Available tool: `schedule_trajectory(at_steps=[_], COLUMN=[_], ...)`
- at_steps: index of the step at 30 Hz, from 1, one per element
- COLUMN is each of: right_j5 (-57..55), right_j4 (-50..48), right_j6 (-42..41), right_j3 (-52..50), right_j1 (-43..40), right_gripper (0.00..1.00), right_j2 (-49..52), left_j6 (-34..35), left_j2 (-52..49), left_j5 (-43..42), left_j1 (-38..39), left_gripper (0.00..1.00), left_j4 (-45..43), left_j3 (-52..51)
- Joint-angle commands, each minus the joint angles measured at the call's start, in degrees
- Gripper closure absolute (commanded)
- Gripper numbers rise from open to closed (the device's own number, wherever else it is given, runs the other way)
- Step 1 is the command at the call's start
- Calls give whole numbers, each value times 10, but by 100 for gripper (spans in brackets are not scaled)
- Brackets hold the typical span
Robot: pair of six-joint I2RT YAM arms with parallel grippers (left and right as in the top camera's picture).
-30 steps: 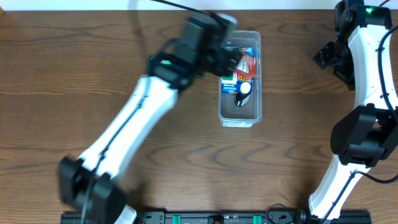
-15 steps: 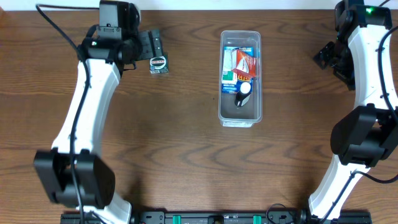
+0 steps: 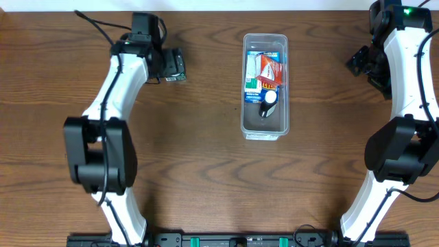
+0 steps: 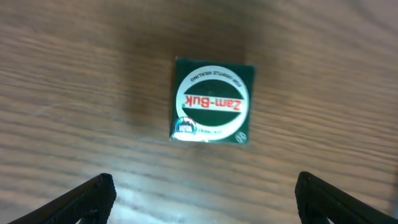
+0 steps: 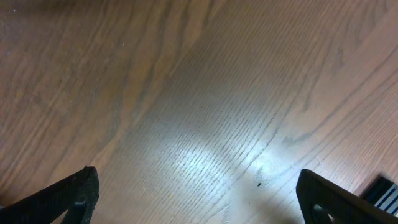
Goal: Pack container
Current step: 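Lower the left gripper onto the green Zam-Buk tin and grasp it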
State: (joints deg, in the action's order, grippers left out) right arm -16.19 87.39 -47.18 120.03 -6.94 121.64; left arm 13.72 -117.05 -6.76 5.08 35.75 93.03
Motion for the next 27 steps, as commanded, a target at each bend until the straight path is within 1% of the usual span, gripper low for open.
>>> schedule_trajectory(at_steps=[1,5,9,16,21,27], right_j5=[-9,-9,-9,-9,-9,-9], right_j4=[1,1,1,1,1,1], right_j6=[-10,-10,-10,-10,-10,-10], right_j3=[0,0,0,0,0,0], right_j1=[-2,-2,-2,-2,-2,-2], right_gripper=[1,1,1,1,1,1], right_j2=[-14,-14,-14,-14,-14,-14], left_j6=[-12,-21,-49,-51,-49,-49], left_j2=[-19,-23,-28,-32,-37,-53], left_j5=[16,51,53,68,106,107], left_j1=[1,1,4,25,31,30], left_gripper=[7,7,7,7,7,7], left_j4=[-20,-44,-68,-96,-97,-97], left_j3=[2,2,2,2,2,2])
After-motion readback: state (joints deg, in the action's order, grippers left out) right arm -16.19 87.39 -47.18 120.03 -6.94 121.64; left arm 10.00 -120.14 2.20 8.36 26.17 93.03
